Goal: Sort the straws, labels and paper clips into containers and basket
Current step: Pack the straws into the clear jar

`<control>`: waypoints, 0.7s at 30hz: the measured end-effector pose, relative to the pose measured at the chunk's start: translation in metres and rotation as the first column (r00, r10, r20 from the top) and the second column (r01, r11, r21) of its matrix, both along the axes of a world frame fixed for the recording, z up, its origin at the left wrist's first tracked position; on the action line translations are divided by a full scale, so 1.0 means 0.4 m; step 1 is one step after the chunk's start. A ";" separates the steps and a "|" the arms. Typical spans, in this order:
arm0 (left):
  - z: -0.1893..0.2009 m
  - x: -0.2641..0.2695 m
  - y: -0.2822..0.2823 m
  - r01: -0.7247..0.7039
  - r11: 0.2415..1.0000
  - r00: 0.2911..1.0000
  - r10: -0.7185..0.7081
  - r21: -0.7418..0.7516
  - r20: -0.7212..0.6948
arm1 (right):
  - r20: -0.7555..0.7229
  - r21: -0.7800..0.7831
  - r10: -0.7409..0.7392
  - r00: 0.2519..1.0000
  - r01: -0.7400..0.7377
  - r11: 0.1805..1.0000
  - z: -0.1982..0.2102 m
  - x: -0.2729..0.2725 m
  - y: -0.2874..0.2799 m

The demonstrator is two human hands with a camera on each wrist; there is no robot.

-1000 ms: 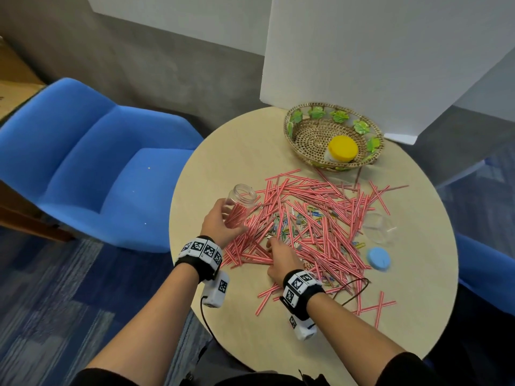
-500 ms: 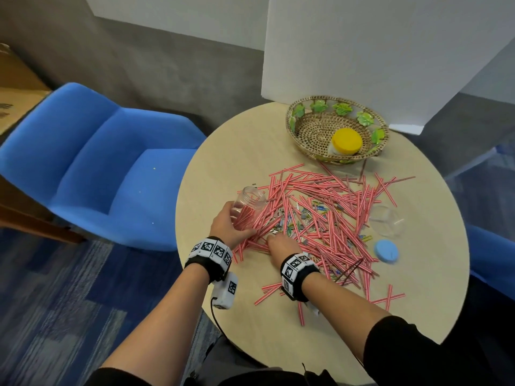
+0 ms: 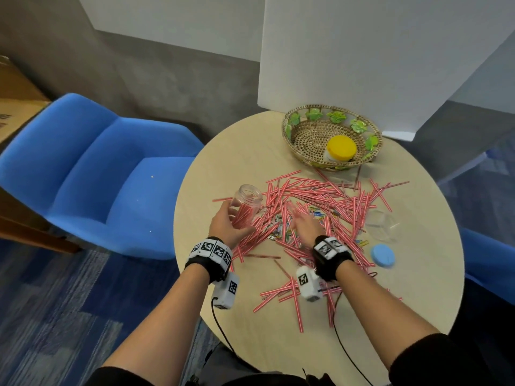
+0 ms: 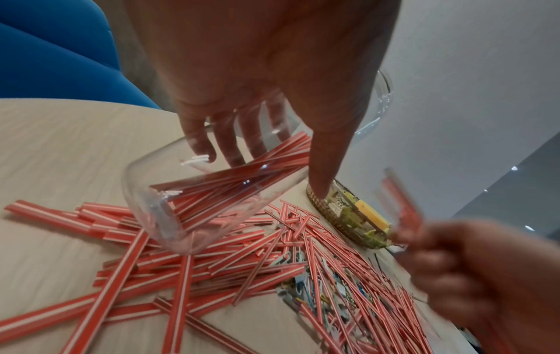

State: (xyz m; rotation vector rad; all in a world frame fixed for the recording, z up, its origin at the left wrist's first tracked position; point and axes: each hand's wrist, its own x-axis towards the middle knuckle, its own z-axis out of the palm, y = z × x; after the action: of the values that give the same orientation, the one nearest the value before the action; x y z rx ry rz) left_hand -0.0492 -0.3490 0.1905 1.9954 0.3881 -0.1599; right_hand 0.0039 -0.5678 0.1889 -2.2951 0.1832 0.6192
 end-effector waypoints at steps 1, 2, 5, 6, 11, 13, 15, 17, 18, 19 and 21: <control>-0.001 0.003 -0.007 0.007 1.000 1.000 -0.007 -0.002 -0.001 | -0.032 0.231 -0.183 0.983 0.186 0.955 0.033 0.015 -0.017; -0.003 0.004 -0.019 0.022 1.000 1.000 -0.022 -0.001 -0.005 | -0.102 0.459 -0.322 0.941 0.332 0.824 0.072 0.027 -0.033; -0.011 0.002 -0.072 0.119 0.993 0.993 -0.119 -0.013 -0.022 | -0.271 0.853 -0.469 0.840 0.436 0.287 0.205 0.053 -0.060; -0.013 -0.001 -0.093 0.163 0.987 0.986 -0.163 -0.018 -0.021 | -0.262 0.904 -0.479 0.838 0.387 0.182 0.245 0.060 -0.063; -0.020 -0.007 -0.187 0.323 0.946 0.946 -0.323 -0.003 -0.030 | -0.070 0.960 -0.534 0.843 0.203 0.194 0.315 0.054 -0.051; -0.009 0.000 -0.214 0.351 0.936 0.936 -0.352 -0.019 -0.025 | -0.048 0.931 -0.530 0.846 0.230 0.282 0.304 0.034 -0.044; 0.003 0.012 -0.235 0.371 0.928 0.928 -0.372 -0.031 -0.005 | -0.027 0.887 -0.506 0.862 0.254 0.385 0.284 0.011 -0.039; 0.010 0.021 -0.251 0.379 0.925 0.925 -0.378 -0.018 0.020 | 0.055 0.799 -0.464 0.884 0.240 0.551 0.265 -0.008 -0.038; 0.014 0.025 -0.257 0.380 0.925 0.925 -0.379 -0.008 0.034 | 0.109 0.741 -0.441 0.891 0.223 0.633 0.256 -0.013 -0.041; 0.015 0.028 -0.262 0.381 0.925 0.924 -0.380 -0.003 0.040 | 0.155 0.691 -0.421 0.894 0.206 0.693 0.249 -0.013 -0.047; 0.014 0.032 -0.269 0.370 0.929 0.928 -0.369 -0.025 0.045 | 0.216 0.644 -0.387 0.897 0.167 0.747 0.238 -0.012 -0.065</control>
State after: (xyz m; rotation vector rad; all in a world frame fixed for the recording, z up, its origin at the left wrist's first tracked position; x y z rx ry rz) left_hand -0.0364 -0.4566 0.1960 2.0192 -0.0221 -0.3603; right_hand -0.0008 -0.5939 0.2843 -1.6480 0.1340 0.0828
